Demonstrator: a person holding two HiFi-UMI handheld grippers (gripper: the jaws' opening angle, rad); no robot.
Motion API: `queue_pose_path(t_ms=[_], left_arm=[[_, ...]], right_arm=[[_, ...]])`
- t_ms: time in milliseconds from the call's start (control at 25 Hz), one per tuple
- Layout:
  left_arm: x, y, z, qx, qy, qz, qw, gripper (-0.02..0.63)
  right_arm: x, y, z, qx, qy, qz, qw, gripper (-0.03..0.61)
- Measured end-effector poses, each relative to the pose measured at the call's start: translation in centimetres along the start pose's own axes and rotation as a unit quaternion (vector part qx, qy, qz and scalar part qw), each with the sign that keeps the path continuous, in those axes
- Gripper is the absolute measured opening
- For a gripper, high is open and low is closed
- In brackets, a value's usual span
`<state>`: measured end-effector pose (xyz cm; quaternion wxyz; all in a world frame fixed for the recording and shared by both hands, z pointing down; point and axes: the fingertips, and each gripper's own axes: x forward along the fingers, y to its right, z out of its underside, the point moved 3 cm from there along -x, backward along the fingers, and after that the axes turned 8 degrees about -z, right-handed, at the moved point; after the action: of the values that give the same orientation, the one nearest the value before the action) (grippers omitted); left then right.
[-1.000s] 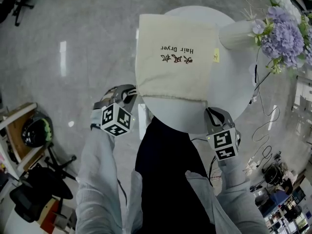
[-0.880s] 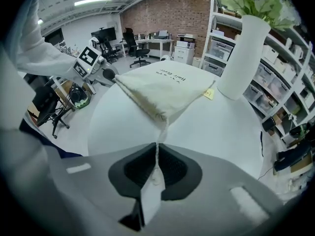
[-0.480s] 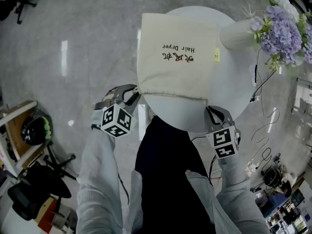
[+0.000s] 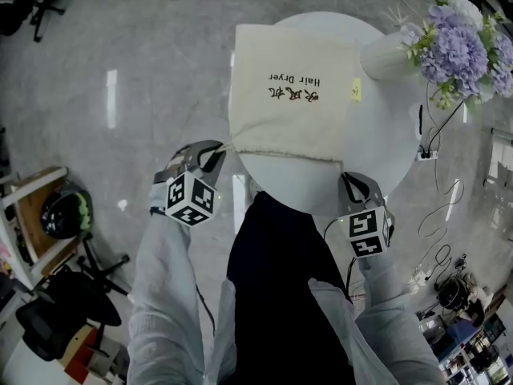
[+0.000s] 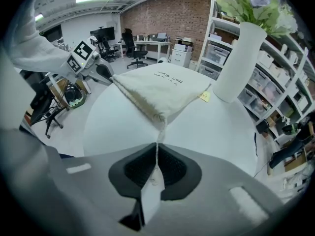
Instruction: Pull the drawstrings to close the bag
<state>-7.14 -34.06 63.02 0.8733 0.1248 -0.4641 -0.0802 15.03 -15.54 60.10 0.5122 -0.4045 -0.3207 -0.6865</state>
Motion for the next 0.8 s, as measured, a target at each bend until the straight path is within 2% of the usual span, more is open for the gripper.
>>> queue_pose_path(t_ms=[160, 280, 400, 520, 640, 800], left_arm=[[-1.5, -1.1, -0.1, -0.023, -0.012, -0.034, 0.9991, 0.037], [-2.4, -1.2, -0.5, -0.030, -0.020, -0.049, 0.9982, 0.037], [-3.2, -1.1, -0.8, -0.033, -0.034, -0.066, 0.9967, 0.035], [-3.7, -0.8, -1.3, -0.053, -0.039, -0.076, 0.9949, 0.035], [-4.2, -0.1, -1.8, -0.060, -0.038, -0.076, 0.9946, 0.035], [-4.8, 1.0, -2.6, -0.051, -0.039, -0.070, 0.9955, 0.035]], right_arm=[[-0.1, 1.6, 0.5, 0.066, 0.031, 0.063, 0.995, 0.017], [-0.5, 2.6, 0.3, 0.118, 0.060, 0.106, 0.985, 0.017], [-0.8, 3.1, -0.3, 0.150, 0.082, 0.140, 0.975, 0.017], [-1.4, 3.9, -0.3, 0.178, 0.099, 0.169, 0.964, 0.017], [-2.0, 4.6, 0.2, 0.183, 0.096, 0.185, 0.961, 0.017], [-3.2, 5.5, 0.6, 0.117, 0.063, 0.205, 0.970, 0.017]])
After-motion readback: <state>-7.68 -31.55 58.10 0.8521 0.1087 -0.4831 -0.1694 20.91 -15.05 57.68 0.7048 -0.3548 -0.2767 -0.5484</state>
